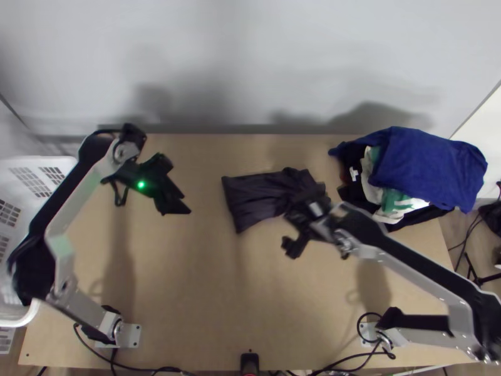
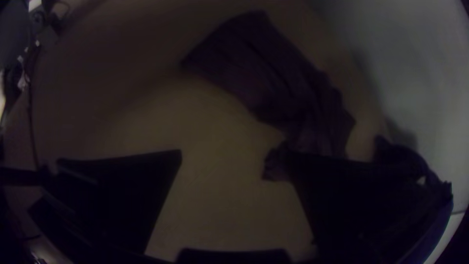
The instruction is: Fold the t-shirt
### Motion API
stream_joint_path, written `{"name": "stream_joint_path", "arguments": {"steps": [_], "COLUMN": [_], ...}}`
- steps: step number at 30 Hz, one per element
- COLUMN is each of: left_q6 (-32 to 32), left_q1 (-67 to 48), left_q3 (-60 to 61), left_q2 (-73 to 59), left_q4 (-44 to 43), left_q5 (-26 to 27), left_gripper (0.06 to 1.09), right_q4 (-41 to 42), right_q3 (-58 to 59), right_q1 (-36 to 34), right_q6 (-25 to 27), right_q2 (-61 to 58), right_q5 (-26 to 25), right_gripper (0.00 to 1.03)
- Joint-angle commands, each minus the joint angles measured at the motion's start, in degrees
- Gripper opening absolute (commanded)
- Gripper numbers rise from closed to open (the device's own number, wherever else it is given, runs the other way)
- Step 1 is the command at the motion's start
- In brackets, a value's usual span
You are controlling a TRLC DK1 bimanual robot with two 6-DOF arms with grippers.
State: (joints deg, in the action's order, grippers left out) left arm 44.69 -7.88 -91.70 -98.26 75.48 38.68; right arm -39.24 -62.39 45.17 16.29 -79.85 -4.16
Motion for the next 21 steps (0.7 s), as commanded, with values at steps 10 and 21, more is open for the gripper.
{"name": "stream_joint_path", "arguments": {"steps": [10, 21], "left_q6": [-8.1, -7.0], "left_q1": [5.2, 10.3], "left_q3": [27.2, 30.7], "left_q2": [29.6, 33.2], "left_q4": [-20.0, -21.4], "left_q5": [-15.7, -15.6], "left_gripper": [1.04, 1.04], "right_q4": [11.9, 14.4], "right_q3": [-1.7, -6.9], "right_q1": [15.6, 13.2], "right_q6": [12.3, 16.8], "right_q2": [-19.5, -26.2], "right_q5": [-13.5, -14.5], "right_gripper": [0.98, 0.98]}}
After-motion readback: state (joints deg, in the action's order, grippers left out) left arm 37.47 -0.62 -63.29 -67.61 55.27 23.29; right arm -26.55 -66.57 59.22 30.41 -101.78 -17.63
